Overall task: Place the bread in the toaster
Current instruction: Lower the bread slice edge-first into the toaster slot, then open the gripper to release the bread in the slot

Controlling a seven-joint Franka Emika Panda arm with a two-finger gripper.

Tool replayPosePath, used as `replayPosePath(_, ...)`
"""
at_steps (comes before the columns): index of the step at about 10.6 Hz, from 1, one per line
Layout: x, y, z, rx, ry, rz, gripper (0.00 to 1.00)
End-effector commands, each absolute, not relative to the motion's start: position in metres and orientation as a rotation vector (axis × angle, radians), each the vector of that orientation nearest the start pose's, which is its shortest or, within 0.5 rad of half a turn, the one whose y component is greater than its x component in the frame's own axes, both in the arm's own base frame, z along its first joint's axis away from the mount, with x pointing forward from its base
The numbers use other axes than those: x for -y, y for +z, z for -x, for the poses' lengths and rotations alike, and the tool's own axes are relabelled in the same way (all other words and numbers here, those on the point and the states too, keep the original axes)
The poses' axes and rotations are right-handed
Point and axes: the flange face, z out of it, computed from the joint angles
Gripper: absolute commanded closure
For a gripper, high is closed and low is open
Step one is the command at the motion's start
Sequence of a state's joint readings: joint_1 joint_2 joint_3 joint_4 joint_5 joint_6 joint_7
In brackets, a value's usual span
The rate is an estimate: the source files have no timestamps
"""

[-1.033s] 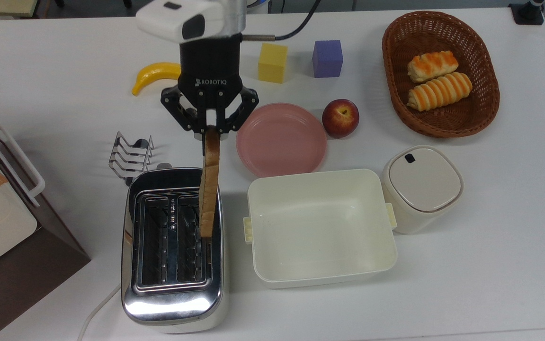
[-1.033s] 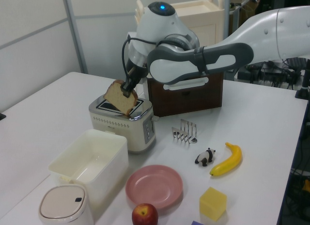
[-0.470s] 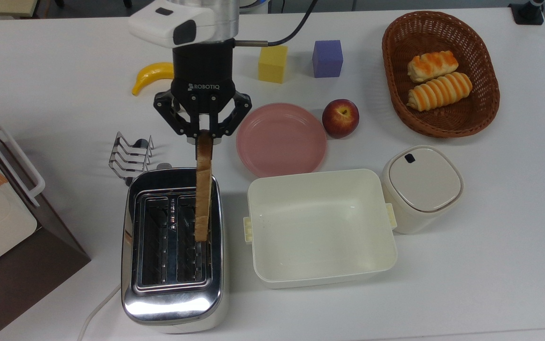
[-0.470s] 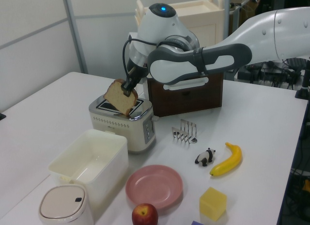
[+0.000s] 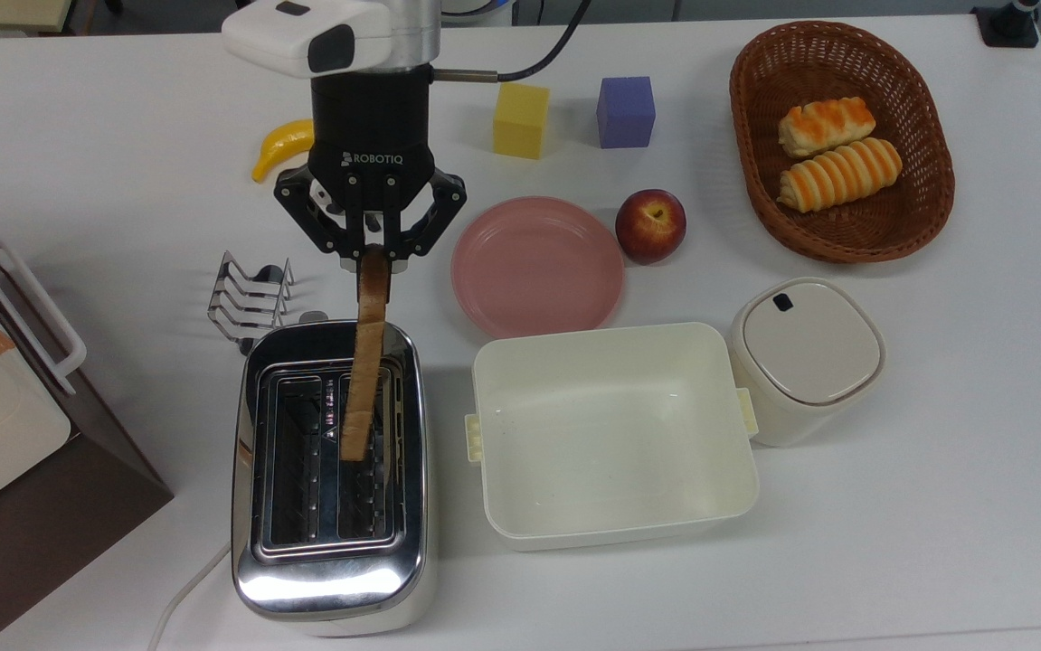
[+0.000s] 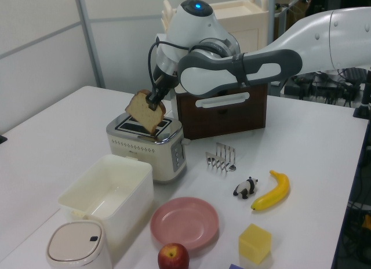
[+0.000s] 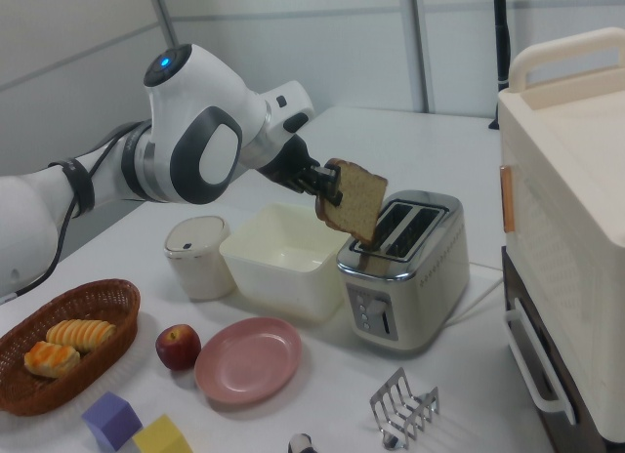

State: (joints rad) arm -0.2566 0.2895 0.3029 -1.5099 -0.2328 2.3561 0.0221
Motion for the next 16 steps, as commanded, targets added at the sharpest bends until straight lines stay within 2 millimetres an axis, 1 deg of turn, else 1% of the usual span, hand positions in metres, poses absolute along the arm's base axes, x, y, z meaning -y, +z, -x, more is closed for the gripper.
replayPosePath(1,0.0,0.569,-0.69,0.157,-0.946,3.108,1.0)
replayPosePath(3,0.002,0.561,-0.692,0.164,-0.931,3.117,1.0)
replayPosePath(6,0.005,0.541,-0.699,0.181,-0.891,3.139,1.0)
replayPosePath(8,0.014,0.538,-0.699,0.167,-0.886,3.151,1.0)
replayPosePath(10,0.015,0.535,-0.699,0.162,-0.873,3.154,1.0)
replayPosePath(11,0.018,0.534,-0.698,0.154,-0.868,3.155,0.81)
replayPosePath(12,0.018,0.529,-0.697,0.156,-0.854,3.162,0.25)
replayPosePath(13,0.018,0.527,-0.697,0.178,-0.853,3.181,0.0)
replayPosePath(16,0.017,0.526,-0.697,0.19,-0.856,3.195,0.0)
